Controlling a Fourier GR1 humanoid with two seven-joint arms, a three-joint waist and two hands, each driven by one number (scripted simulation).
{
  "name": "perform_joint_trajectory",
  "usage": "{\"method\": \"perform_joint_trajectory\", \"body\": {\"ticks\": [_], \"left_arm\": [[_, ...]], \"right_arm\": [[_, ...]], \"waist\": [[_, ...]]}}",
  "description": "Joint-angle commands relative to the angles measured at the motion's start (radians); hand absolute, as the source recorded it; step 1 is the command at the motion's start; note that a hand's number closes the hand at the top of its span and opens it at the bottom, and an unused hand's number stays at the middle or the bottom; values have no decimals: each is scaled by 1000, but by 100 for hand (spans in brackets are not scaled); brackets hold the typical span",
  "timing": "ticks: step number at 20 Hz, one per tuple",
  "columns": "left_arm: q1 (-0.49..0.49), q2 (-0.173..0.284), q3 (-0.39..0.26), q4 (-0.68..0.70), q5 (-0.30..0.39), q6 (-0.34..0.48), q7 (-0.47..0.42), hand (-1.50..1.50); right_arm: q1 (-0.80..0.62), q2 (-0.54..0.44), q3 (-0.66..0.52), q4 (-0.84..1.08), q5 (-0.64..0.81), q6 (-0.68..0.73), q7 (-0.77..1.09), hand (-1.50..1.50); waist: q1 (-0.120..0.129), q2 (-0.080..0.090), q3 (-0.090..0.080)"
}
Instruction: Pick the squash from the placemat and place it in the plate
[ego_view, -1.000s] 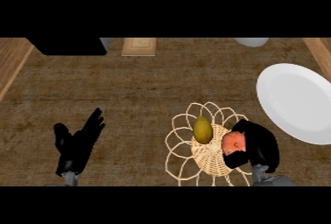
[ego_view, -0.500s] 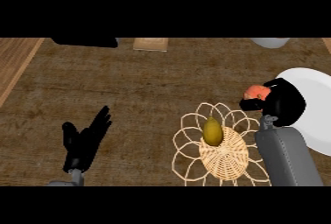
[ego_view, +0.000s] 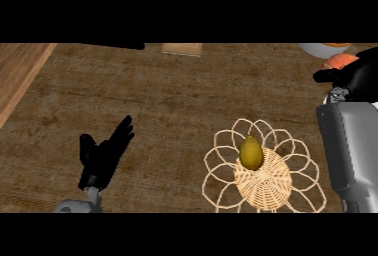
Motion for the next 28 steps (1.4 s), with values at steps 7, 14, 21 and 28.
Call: {"method": "perform_joint_trajectory", "body": {"ticks": [7, 14, 21, 28], "left_arm": [[-27, -18, 0, 16, -8, 19, 5, 0], [-13, -12, 25, 41, 3, 19, -8, 0], [14, 7, 50, 12, 14, 24, -1, 0], [5, -37, 23, 32, -16, 66, 15, 0]], "right_arm": [[-89, 28, -188, 43, 295, -295, 275, 150], [-38, 73, -314, 62, 520, -376, 312, 150], [73, 87, -489, 74, 574, -553, 288, 150], [64, 71, -625, 150, 556, -698, 197, 150]], "waist": [[-27, -4, 6], [-56, -14, 4], [-76, -24, 8], [-95, -32, 7]]}}
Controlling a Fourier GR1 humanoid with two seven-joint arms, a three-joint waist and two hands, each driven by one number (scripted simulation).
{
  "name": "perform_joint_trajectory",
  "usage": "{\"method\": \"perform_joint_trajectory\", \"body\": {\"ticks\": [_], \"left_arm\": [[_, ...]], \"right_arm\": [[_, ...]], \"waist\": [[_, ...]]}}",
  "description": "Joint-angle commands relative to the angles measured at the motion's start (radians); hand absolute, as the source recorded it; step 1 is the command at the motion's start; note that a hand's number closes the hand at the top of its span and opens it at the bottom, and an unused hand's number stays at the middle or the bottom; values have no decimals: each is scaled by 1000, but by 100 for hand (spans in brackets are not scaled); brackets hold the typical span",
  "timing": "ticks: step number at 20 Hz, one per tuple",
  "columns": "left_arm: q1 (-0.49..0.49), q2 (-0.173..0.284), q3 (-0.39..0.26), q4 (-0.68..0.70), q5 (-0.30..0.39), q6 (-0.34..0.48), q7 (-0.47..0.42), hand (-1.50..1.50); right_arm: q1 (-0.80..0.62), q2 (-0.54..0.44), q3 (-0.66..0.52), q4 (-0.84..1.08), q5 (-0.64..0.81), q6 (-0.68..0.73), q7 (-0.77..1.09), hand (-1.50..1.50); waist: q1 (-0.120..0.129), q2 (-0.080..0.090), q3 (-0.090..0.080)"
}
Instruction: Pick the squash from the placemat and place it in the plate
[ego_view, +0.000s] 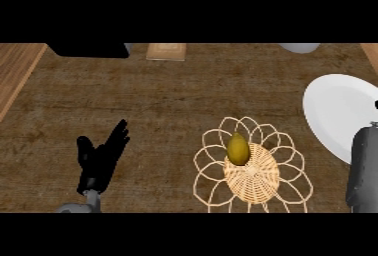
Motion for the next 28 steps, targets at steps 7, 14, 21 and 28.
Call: {"method": "perform_joint_trajectory", "body": {"ticks": [7, 14, 21, 28], "left_arm": [[8, 11, 27, 38, 14, -15, -19, 0], [1, 52, 53, -7, 30, -41, 12, 0], [19, 40, 54, 19, 27, -43, -28, 0], [46, 0, 39, 25, 17, -16, -27, 0]], "right_arm": [[-35, -60, -252, 260, -270, -48, 48, -150], [-44, -171, -220, 536, -607, -346, -249, -150], [-27, -155, -153, 443, -789, -584, -441, -150], [69, -18, 14, 222, -1034, -641, -506, -150]], "waist": [[-23, -8, 0], [-16, -9, 2], [-24, -14, 2], [-49, -26, -2]]}}
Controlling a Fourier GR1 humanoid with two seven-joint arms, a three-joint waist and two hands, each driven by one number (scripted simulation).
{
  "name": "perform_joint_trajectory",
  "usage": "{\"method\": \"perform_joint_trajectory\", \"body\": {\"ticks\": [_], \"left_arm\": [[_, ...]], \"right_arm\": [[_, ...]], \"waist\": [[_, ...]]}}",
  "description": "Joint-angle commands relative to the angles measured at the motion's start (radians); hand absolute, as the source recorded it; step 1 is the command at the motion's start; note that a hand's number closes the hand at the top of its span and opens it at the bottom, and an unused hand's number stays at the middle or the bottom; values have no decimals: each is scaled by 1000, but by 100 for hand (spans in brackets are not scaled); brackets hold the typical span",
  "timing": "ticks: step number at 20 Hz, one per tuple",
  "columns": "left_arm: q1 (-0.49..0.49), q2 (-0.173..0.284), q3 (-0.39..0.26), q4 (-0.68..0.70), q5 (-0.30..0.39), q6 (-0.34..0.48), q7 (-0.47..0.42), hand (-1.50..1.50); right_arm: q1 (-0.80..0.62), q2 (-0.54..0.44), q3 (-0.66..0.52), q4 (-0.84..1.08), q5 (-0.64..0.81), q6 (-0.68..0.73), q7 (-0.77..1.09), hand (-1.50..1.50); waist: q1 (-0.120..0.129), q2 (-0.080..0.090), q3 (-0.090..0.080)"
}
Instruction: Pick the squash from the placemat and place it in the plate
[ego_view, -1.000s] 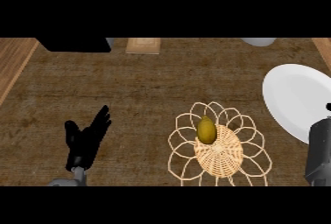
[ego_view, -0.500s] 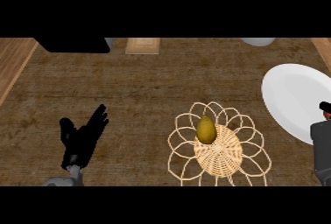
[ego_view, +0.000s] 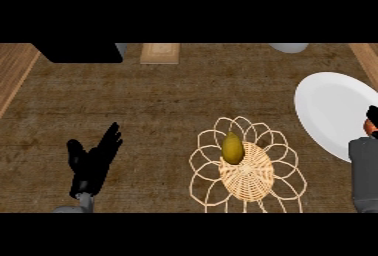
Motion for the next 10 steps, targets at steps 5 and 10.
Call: {"method": "perform_joint_trajectory", "body": {"ticks": [5, 10], "left_arm": [[39, -9, -21, -73, -6, 15, 68, 0], [-31, -10, 10, -23, -7, 28, 87, 0]], "right_arm": [[214, 193, 335, -368, -306, -79, -48, -150], [446, 232, 582, -504, -396, -133, -28, -150]], "waist": [[-13, -7, -2], [-11, -3, -3]]}}
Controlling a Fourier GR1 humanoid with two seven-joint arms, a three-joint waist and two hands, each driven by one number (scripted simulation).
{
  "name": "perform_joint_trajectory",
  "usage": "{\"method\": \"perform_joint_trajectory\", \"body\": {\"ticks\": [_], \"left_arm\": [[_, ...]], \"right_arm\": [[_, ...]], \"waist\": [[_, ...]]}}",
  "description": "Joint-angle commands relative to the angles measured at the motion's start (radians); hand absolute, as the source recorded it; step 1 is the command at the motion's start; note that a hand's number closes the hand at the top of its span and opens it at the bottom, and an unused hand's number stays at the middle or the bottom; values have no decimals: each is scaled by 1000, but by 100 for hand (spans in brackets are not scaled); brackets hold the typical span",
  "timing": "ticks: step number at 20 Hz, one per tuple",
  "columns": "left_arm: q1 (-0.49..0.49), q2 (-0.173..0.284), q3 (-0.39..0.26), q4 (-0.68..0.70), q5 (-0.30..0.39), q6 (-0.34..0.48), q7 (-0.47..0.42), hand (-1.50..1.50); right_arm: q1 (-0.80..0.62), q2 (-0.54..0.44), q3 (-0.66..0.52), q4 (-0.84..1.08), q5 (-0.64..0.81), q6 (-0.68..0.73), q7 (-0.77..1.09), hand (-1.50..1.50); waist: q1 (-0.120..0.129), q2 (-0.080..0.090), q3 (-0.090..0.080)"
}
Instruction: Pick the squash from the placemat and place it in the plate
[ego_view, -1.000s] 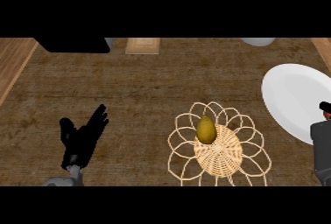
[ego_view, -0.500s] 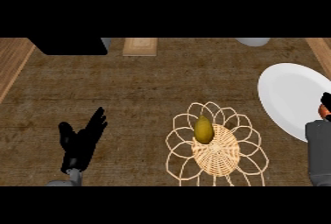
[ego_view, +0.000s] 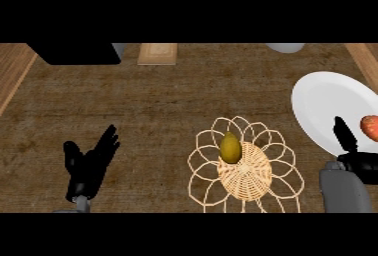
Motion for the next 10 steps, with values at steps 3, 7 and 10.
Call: {"method": "perform_joint_trajectory", "body": {"ticks": [3, 7, 10], "left_arm": [[27, -38, -37, 8, -39, 6, -42, 0], [-47, -17, 19, 102, -18, -21, -65, 0], [32, -13, -25, -84, -34, 4, 46, 0]], "right_arm": [[188, 36, 246, -109, -68, -116, 45, -150], [201, 37, 277, -90, 107, -75, 194, -150], [207, 37, 339, -57, 145, -117, 275, -150]], "waist": [[7, 4, -2], [5, 5, -3], [13, 4, -2]]}}
